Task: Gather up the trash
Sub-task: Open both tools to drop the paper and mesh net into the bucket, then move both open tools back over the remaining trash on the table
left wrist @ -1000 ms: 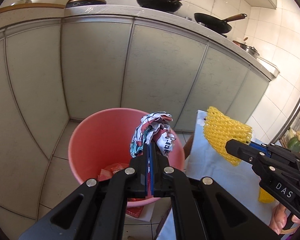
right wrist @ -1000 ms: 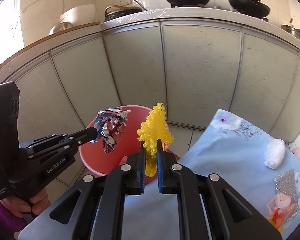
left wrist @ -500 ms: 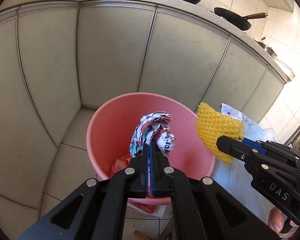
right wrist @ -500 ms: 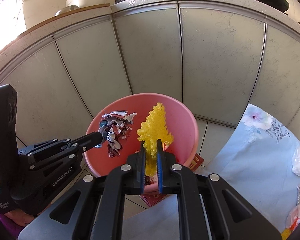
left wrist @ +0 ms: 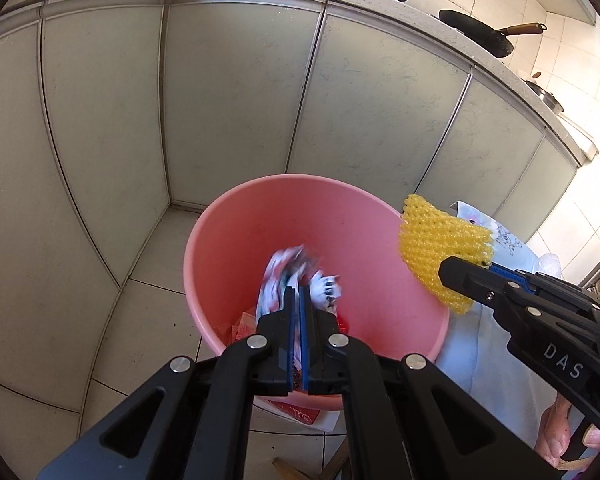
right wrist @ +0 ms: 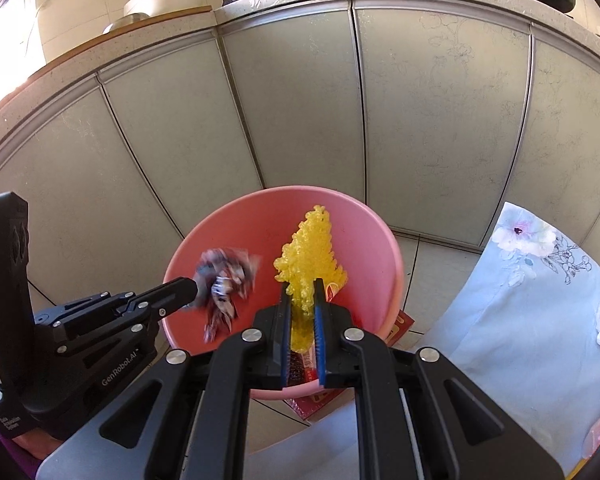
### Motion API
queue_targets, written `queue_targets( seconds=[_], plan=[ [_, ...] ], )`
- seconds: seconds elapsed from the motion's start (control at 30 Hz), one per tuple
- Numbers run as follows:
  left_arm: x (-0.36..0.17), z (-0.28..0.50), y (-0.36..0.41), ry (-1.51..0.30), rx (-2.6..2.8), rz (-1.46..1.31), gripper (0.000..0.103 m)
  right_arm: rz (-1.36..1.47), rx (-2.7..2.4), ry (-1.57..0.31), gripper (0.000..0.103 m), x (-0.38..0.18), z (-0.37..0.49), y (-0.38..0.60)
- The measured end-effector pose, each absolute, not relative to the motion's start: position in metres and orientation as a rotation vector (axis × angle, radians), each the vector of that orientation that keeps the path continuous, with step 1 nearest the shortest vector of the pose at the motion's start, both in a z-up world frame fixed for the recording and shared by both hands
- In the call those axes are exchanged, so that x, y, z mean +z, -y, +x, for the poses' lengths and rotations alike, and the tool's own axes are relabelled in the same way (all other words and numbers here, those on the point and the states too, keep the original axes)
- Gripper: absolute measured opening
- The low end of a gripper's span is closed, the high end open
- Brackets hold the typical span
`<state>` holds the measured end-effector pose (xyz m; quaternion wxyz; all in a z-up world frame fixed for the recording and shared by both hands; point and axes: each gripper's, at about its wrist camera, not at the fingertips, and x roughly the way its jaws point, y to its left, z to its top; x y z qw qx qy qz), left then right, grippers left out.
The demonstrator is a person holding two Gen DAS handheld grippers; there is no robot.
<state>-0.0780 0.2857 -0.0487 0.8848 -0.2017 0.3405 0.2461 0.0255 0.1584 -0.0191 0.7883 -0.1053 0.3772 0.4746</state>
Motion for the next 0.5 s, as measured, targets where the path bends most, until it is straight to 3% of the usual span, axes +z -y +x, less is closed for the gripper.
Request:
queue_targets(
  seconds=[0.13, 0.23, 0.3, 0.5],
  plan=[
    [-0.0487, -0.0787, -0.2839, -0.712, 0.524, -0.421, 0.007, -0.204, 1.026, -0.824, 0.01, -0.0196, 0.0289, -0.1573],
    [-0.0484, -0.0816, -0.2832, -0.71, 0.528, -0.419, 0.018, -0.19, 1.03, -0.825, 0.024, -0.0197, 0.0304, -0.1547],
    [-0.0485, -0.0827, -0.2829, -0.71, 0.525, -0.422, 0.02, -0.177, 1.033, -0.826, 0.03, -0.0195, 0.0315, -0.153],
    [-0.0487, -0.0833, -0.2813, -0.718, 0.524, -0.421, 0.024, -0.187, 1.031, -0.824, 0.031, -0.0192, 0.0294, -0.1504]
  ],
)
